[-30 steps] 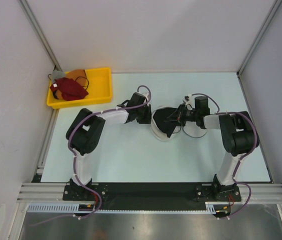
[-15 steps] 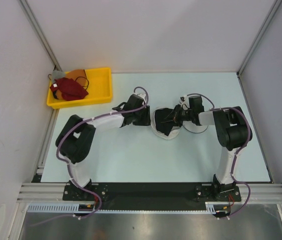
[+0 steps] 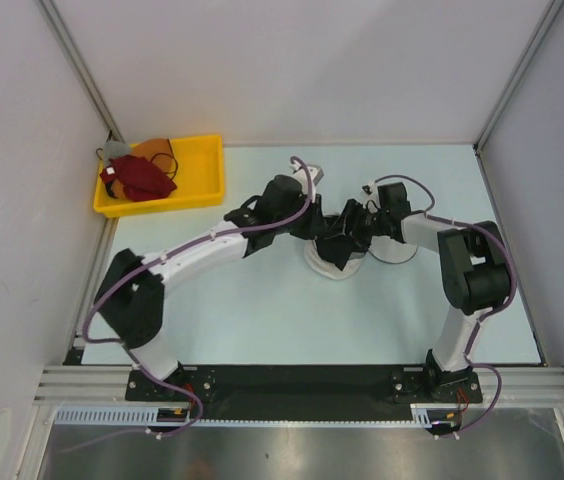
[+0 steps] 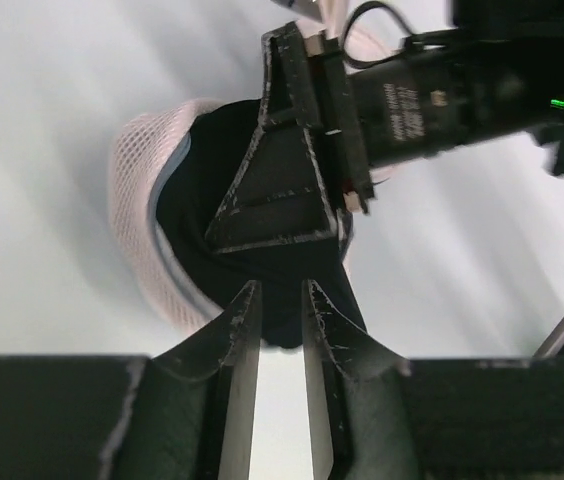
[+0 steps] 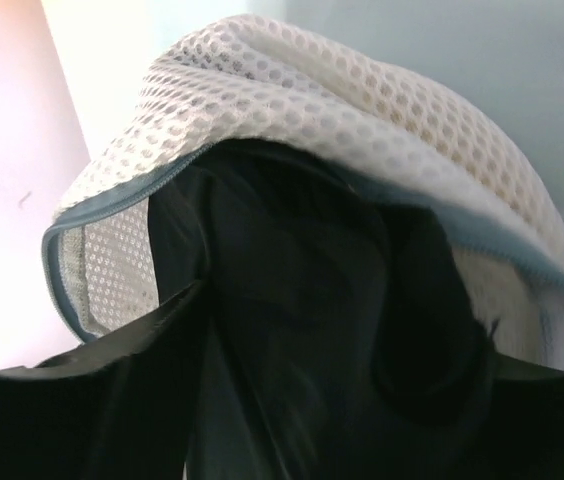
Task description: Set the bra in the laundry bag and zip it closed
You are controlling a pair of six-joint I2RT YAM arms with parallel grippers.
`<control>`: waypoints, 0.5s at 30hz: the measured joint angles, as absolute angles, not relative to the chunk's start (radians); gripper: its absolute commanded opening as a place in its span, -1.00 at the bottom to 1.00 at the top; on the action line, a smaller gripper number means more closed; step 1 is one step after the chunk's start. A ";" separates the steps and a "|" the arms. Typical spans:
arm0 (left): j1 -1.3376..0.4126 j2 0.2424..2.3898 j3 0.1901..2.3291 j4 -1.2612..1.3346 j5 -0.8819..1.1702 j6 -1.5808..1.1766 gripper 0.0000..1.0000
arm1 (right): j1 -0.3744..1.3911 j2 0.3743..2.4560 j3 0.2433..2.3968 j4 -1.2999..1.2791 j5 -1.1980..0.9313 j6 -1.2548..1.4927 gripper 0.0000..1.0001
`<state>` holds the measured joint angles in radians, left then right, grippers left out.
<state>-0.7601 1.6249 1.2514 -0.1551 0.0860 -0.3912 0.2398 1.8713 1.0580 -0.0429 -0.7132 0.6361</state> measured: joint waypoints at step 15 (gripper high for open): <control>-0.757 1.874 1.444 -0.154 0.202 -0.406 -0.56 | 0.190 1.549 1.011 -0.318 -0.491 0.605 0.65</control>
